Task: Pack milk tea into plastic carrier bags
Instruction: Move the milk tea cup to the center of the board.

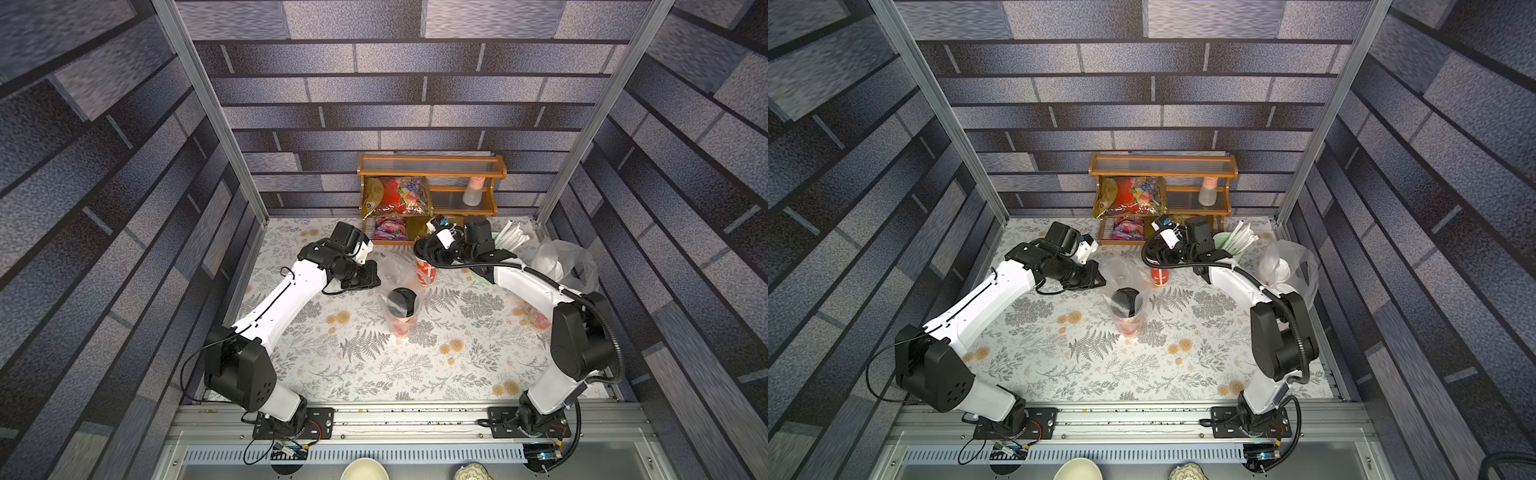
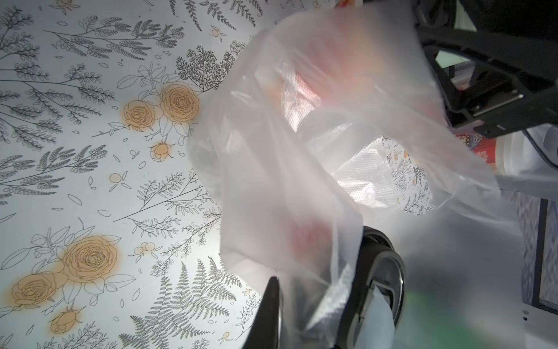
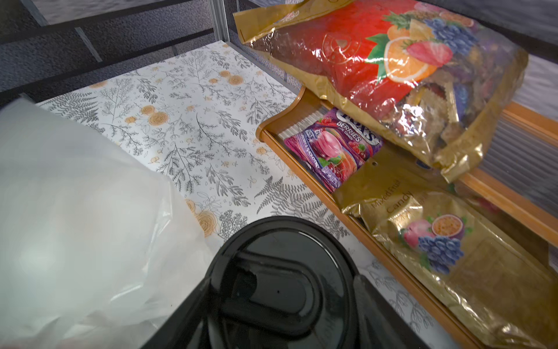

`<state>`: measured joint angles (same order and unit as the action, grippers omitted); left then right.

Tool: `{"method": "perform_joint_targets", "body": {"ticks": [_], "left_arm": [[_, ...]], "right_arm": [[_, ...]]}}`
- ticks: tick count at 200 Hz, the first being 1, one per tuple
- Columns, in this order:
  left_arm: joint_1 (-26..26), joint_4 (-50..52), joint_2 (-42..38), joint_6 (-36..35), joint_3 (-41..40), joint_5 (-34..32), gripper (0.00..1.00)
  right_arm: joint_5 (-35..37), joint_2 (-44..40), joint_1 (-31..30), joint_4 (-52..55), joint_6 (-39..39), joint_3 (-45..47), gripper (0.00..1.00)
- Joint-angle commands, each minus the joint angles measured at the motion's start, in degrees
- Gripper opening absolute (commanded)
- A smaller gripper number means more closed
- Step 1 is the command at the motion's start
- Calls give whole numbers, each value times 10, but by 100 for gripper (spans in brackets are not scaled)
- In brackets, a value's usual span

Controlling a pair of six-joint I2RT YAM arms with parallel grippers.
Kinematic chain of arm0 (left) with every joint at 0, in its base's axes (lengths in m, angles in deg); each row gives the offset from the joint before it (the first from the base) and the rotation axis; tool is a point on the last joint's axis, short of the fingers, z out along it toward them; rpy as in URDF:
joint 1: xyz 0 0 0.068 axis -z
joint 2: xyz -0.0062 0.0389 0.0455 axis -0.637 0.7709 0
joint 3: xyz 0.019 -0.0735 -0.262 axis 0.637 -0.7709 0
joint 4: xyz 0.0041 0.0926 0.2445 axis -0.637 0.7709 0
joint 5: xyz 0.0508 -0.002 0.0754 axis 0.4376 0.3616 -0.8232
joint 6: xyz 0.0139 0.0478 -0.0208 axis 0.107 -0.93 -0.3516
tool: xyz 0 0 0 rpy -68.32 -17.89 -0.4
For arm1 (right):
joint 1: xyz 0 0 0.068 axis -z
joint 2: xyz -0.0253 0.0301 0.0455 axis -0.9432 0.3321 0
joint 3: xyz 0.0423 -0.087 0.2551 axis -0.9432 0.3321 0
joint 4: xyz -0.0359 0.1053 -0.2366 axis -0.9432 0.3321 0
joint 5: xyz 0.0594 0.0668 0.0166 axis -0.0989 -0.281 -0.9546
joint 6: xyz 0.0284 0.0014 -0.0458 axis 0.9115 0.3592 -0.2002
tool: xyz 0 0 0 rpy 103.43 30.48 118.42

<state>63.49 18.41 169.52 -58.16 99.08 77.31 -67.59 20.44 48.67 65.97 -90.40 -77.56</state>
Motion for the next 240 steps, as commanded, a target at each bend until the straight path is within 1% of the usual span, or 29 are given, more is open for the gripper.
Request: {"method": "perform_joint_targets", "body": {"ticks": [1,17,20,29,42,58,75,96,112,127,138,141,162,171,181,194,208,219,226,240], "left_arm": [[2,2,1,-5,-3,13,11],[2,2,4,-7,-2,16,11],[2,1,5,-8,-2,16,11],[2,2,6,-9,-1,17,11],[1,4,9,-14,-1,17,11],[-1,7,11,-17,1,18,11],[-3,9,11,-20,2,21,11],[-5,10,10,-22,4,24,11],[-7,13,11,-24,6,26,11],[-9,18,9,-26,8,25,11],[-10,20,5,-26,8,24,11],[-10,20,4,-26,8,23,11],[-12,22,0,-27,5,22,11],[-14,24,0,-28,6,23,11],[-14,26,-1,-30,6,24,11],[-15,29,-2,-31,7,24,11],[-15,32,-3,-33,7,24,11],[-15,34,-3,-33,8,23,12],[-15,35,-3,-34,9,22,12],[-15,36,-1,-34,11,22,12]], "right_arm": [[48,-53,3,-9,26,42,70],[59,-83,2,-16,37,75,71],[60,-88,2,-17,39,96,72],[64,-103,0,-22,43,120,74],[69,-121,-4,-23,48,142,75],[73,-140,-5,-20,52,160,76],[79,-159,-4,-18,52,175,82],[80,-163,-4,-7,48,165,86],[88,-156,-5,9,52,139,86],[92,-155,-5,38,75,107,86],[108,-159,-5,69,105,86,86],[114,-161,-5,78,115,67,86],[142,-168,-7,160,187,12,83],[161,-164,-9,214,213,-19,81],[182,-151,-11,285,238,-61,77],[205,-126,-12,385,271,-131,73],[211,-96,-11,473,304,-194,70],[215,-74,-15,526,321,-237,65],[230,-63,-22,551,333,-257,65],[255,-39,-46,585,352,-291,68]]}}
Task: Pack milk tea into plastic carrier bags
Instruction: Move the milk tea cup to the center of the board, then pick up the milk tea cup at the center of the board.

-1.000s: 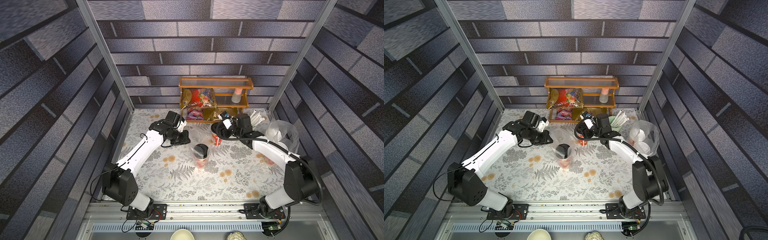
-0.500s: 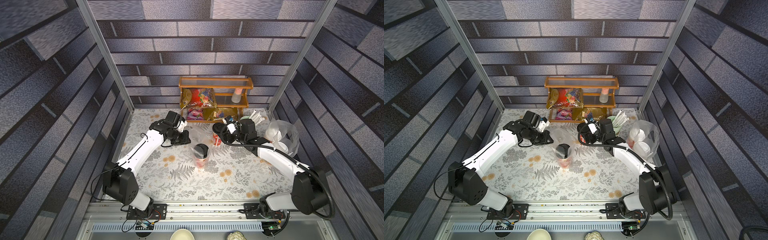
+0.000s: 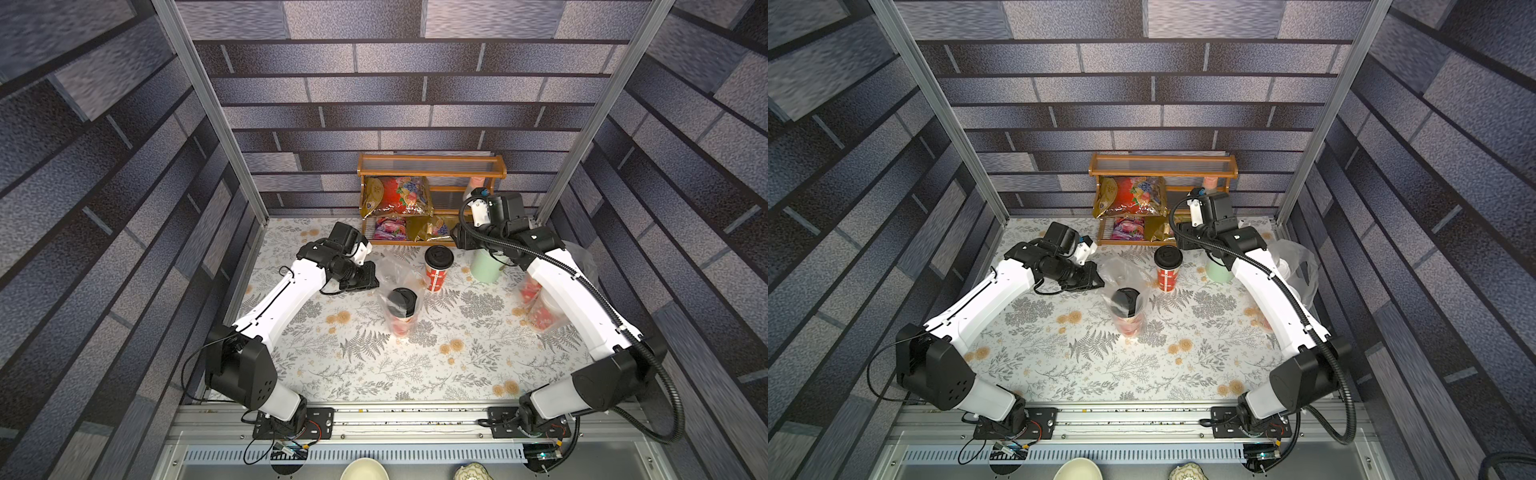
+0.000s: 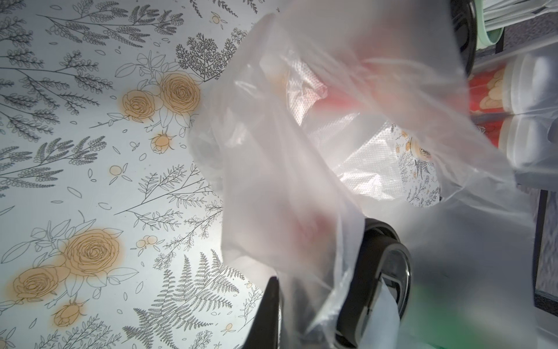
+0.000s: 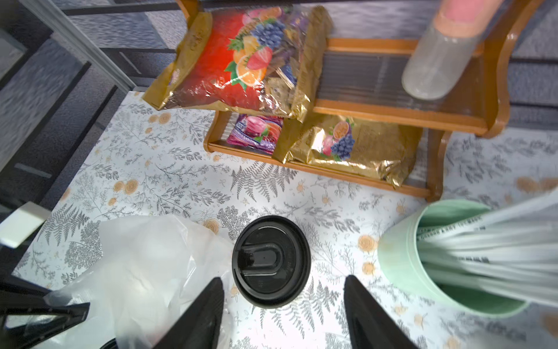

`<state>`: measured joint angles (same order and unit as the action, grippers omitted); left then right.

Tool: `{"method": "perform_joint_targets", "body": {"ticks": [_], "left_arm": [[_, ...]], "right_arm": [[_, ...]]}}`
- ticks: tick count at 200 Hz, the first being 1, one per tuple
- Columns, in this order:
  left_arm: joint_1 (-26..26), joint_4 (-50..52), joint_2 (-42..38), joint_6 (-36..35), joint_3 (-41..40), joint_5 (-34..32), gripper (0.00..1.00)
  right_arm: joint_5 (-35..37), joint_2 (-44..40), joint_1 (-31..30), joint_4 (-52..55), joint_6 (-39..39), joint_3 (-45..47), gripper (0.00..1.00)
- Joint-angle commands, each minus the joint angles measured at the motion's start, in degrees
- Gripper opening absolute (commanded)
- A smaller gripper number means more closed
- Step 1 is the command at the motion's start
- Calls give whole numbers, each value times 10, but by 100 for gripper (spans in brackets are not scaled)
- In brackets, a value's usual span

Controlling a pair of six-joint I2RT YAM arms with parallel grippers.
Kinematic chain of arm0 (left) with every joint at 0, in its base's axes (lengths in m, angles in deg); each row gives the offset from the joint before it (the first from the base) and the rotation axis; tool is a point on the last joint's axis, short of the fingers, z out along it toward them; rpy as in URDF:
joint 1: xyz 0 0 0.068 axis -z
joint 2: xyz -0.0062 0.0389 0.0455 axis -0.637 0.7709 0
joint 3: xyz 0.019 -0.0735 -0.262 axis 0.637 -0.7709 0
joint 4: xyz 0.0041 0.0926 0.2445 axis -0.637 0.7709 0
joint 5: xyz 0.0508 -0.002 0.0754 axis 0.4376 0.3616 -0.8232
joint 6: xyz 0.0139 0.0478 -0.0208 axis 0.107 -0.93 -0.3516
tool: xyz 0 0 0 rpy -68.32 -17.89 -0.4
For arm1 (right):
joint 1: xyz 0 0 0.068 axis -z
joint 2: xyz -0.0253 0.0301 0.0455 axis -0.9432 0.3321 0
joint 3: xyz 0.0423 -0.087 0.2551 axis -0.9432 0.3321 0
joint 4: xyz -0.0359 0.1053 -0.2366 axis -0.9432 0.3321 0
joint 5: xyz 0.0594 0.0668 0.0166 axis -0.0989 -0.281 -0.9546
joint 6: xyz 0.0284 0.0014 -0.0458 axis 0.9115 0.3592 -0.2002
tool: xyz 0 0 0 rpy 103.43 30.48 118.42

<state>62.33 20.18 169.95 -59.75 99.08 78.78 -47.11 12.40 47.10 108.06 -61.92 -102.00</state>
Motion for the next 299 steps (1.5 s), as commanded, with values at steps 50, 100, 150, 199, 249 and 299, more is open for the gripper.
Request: {"method": "perform_joint_targets", "body": {"ticks": [50,100,150,199,249,299], "left_arm": [[0,27,-1,-17,24,4,12],[6,28,0,-10,30,2,13],[8,29,-4,-8,27,-2,13],[8,31,-6,-7,27,-3,13],[10,29,-8,-2,24,-3,13],[11,27,-8,-1,23,-3,13]], "right_arm": [[122,117,-80,201,94,-124,77],[115,166,-84,187,86,-144,81],[119,197,-85,192,70,-168,82],[125,224,-85,198,57,-180,81],[131,242,-85,201,54,-181,80],[131,249,-85,201,51,-169,78]]}}
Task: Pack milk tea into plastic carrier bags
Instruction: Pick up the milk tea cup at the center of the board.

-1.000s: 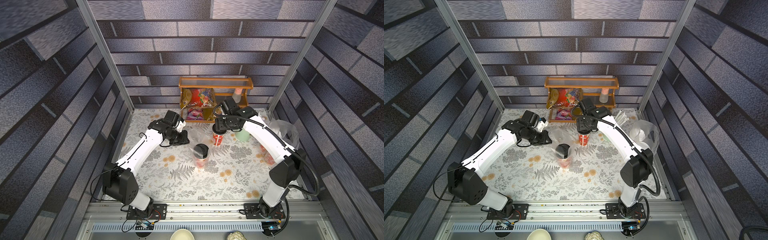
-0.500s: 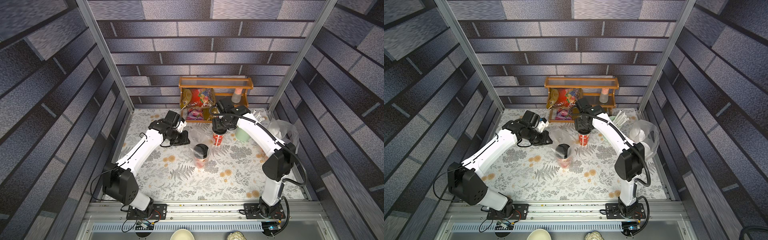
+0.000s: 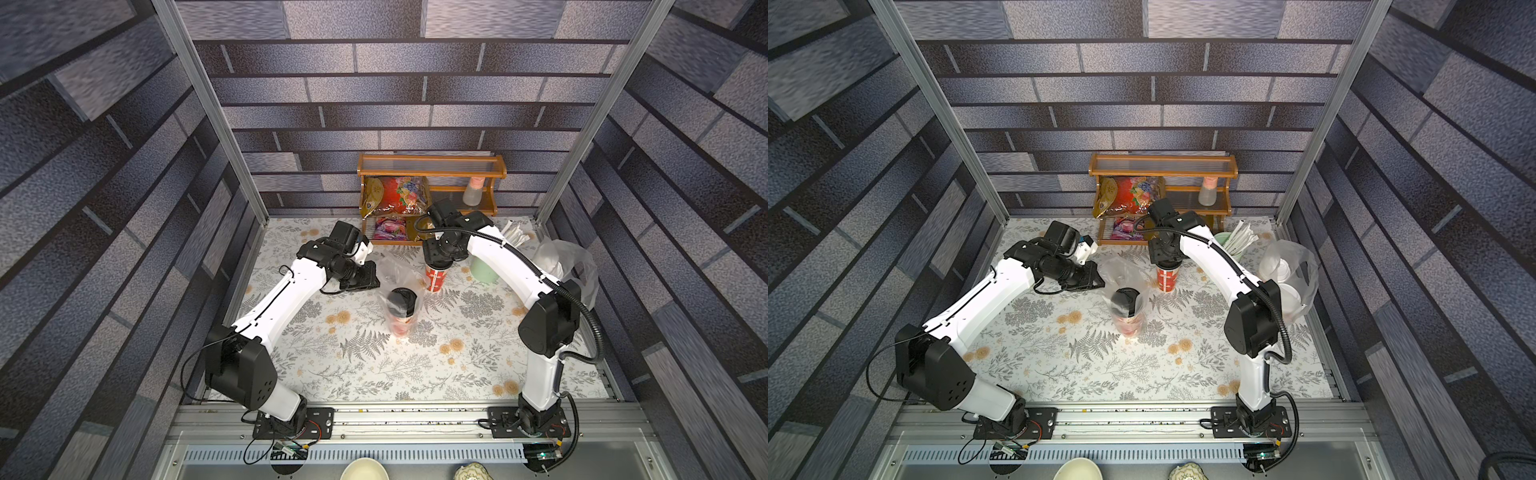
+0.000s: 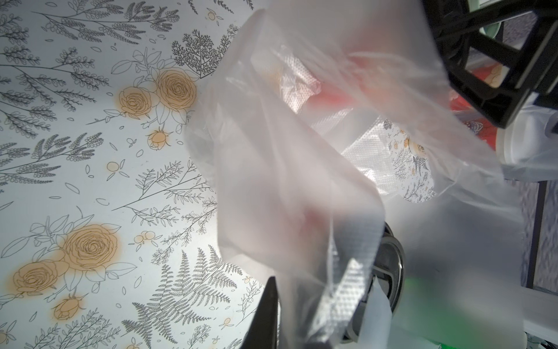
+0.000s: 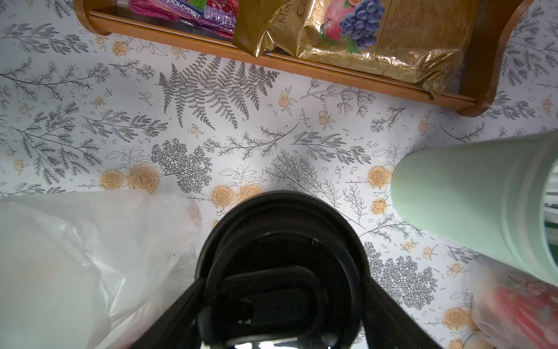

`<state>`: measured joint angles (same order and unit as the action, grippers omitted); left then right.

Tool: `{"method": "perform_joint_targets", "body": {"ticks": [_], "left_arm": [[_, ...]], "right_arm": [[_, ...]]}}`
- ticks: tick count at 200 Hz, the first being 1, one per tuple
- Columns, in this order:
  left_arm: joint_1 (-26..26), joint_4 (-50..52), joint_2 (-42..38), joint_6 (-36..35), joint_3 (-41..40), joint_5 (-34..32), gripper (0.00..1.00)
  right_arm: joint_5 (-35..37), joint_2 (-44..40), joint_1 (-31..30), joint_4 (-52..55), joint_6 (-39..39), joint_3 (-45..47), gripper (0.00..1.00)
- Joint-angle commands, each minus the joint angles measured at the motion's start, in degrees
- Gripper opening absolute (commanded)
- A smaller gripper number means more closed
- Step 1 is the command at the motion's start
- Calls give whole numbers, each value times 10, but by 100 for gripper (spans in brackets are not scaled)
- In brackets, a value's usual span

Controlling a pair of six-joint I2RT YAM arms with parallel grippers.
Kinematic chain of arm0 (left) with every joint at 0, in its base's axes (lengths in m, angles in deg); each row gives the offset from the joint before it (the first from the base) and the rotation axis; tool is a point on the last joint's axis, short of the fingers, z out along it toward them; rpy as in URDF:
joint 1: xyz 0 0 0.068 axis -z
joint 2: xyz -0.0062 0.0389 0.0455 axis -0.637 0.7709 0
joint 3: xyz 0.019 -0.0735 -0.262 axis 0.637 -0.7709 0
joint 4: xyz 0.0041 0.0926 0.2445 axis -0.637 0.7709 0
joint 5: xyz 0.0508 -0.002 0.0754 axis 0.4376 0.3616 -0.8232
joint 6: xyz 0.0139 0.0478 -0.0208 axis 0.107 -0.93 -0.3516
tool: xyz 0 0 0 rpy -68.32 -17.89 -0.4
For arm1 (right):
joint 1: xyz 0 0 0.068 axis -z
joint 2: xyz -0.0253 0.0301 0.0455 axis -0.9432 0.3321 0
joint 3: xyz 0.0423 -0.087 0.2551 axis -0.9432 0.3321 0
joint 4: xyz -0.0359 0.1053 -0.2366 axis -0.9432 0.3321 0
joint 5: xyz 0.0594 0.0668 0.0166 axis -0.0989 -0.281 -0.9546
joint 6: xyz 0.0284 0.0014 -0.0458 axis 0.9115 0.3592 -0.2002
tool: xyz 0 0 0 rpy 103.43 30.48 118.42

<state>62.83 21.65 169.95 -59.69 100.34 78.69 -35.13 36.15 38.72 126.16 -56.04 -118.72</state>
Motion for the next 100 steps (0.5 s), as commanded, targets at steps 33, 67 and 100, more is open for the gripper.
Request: {"method": "perform_joint_targets", "body": {"ticks": [33,67,100], "left_arm": [[6,11,-12,1,12,-2,15],[6,14,-21,4,15,-4,30],[6,13,-37,12,18,-2,40]], "right_arm": [[16,7,-1,24,-11,3,74],[25,-3,-1,33,-8,-5,70],[29,-42,-4,53,0,-29,65]]}}
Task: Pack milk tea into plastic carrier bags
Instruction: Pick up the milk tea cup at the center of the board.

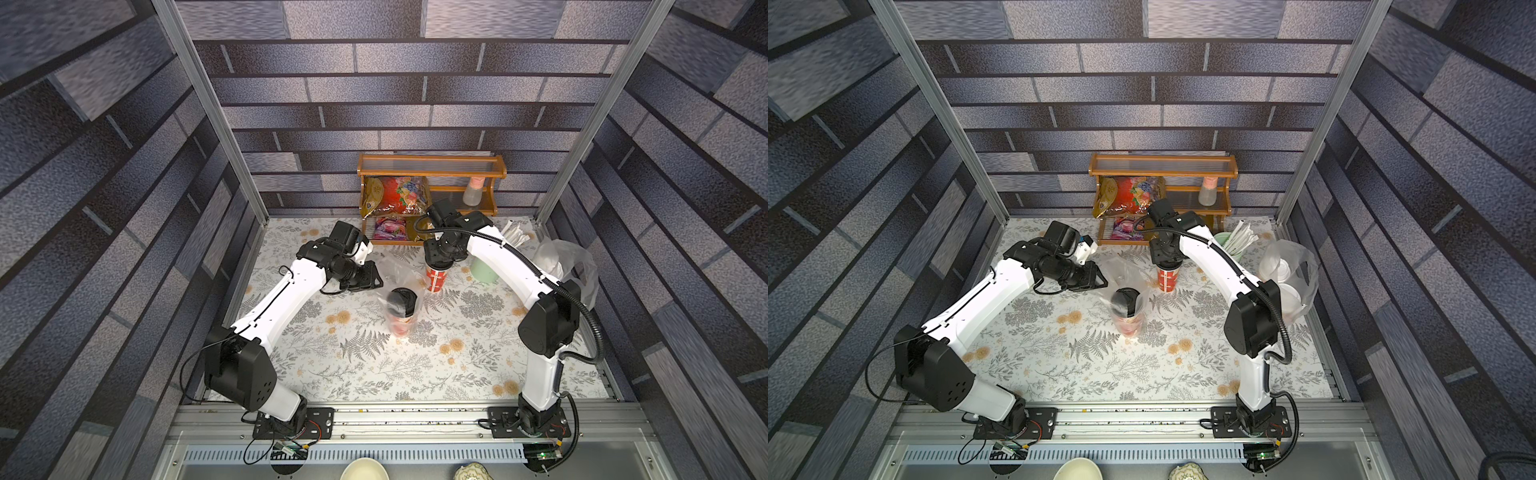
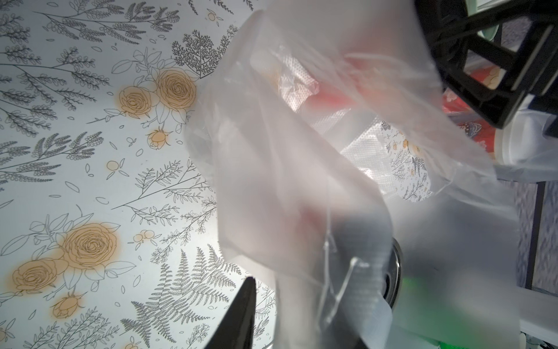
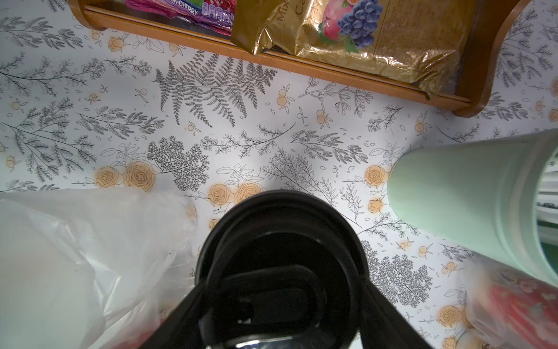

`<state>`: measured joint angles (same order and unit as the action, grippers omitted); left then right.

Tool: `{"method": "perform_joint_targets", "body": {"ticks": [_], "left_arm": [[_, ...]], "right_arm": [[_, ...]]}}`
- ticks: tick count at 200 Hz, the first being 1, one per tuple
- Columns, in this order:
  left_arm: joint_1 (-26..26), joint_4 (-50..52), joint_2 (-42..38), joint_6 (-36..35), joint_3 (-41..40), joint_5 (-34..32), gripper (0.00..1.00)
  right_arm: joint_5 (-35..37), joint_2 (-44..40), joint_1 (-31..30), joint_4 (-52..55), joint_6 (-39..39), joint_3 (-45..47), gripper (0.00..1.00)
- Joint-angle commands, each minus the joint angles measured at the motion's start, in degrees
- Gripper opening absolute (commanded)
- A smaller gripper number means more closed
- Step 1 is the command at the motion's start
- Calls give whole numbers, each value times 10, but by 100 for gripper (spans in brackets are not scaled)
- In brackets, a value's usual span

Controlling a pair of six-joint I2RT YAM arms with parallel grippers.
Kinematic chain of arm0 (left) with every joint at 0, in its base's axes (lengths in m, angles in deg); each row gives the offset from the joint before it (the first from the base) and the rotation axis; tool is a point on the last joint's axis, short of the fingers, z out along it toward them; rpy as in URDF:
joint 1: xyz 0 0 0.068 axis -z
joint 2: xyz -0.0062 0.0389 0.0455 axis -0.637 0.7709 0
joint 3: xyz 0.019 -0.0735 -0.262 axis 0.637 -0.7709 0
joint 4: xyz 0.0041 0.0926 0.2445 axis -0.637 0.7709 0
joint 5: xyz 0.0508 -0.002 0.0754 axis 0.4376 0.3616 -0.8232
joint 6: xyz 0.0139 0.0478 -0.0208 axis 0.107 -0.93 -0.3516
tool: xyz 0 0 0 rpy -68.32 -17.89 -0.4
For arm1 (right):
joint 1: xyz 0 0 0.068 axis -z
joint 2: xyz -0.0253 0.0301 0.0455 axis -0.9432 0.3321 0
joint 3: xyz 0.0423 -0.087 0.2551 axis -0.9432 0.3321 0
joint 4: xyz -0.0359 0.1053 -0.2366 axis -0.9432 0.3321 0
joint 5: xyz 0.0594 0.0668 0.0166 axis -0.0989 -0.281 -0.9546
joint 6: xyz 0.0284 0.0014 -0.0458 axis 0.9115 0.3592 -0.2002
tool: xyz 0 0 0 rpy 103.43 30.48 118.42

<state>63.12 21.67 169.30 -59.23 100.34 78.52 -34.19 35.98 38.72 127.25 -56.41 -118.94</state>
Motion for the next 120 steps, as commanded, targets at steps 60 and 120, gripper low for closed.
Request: {"method": "perform_joint_targets", "body": {"ticks": [60,120], "left_arm": [[2,24,-20,-2,31,-38,49],[-5,18,-15,-4,57,-108,60]], "right_arm": [[31,-118,-24,104,22,-86,63],[50,-113,-80,183,35,-262,62]]}}
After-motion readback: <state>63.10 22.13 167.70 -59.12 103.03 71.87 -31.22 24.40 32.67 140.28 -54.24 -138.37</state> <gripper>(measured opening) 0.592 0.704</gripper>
